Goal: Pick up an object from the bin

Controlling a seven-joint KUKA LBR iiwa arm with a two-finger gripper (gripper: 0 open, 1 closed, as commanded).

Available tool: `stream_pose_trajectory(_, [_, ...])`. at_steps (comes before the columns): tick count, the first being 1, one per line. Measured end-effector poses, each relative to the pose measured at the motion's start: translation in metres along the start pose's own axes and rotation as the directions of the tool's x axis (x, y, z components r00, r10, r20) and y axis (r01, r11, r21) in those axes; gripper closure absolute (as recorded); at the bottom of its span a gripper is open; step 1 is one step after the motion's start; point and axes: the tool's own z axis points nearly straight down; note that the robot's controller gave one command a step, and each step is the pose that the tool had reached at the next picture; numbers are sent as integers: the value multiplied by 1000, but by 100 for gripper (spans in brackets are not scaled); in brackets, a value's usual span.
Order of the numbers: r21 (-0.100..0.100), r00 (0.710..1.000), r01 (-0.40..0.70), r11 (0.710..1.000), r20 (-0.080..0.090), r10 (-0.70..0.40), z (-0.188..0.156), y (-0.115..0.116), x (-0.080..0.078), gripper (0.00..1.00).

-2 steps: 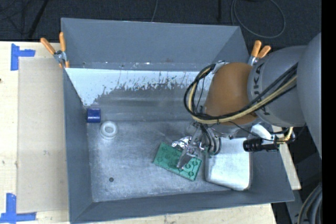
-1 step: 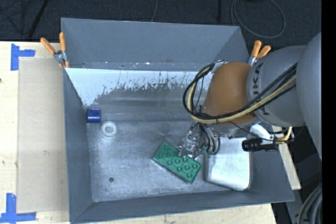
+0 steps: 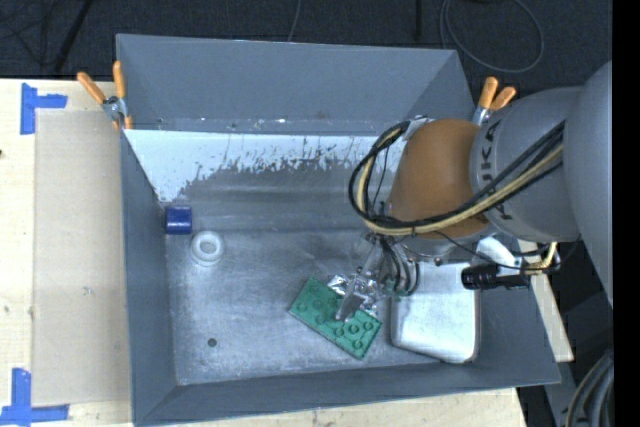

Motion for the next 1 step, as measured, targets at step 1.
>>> stream_pose_trajectory(1, [-1, 1000, -1, 1000, -1, 1, 0, 0, 0, 100])
